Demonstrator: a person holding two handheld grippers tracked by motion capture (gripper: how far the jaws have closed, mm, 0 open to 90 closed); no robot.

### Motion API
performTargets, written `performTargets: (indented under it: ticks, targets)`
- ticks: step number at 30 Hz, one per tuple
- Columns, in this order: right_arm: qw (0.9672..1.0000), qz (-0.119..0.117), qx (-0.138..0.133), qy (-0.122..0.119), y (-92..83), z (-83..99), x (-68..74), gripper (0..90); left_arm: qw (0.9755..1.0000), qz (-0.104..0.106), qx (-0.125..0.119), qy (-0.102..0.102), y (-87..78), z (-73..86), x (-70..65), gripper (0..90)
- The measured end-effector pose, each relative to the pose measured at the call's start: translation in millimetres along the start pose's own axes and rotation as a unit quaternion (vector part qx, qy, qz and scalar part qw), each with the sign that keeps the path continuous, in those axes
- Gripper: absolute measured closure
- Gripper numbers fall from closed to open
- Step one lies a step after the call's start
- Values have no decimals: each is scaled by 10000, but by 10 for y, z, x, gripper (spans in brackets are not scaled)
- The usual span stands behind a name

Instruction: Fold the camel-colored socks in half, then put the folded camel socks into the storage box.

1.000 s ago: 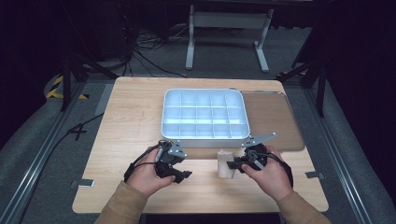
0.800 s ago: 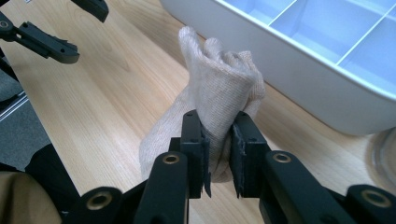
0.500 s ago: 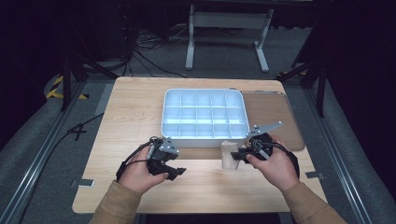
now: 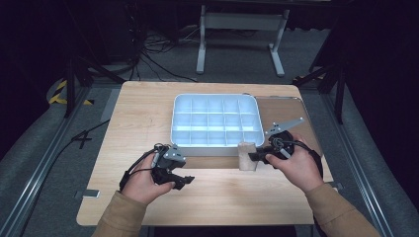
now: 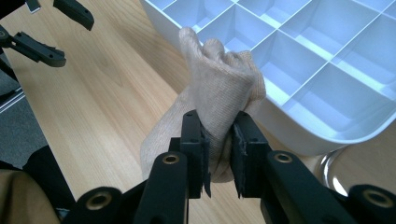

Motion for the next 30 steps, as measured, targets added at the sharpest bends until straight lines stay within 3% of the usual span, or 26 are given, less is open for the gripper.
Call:
performTargets:
  ticks: [30]
  targets:
    - [9991,313,57,-276,-110,-364,-449,768,10000,-15,51,-69,-32,51,15,396]
Point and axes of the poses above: each handheld gripper's, and its own axes: y roughly forward along the jaws, z roughly out of its underside, x roughly to its left, the point moved 9 cm from there along y, roughly forward along the jaws, and after that the axes turned 14 degrees about -x, right-handed, at the moved point
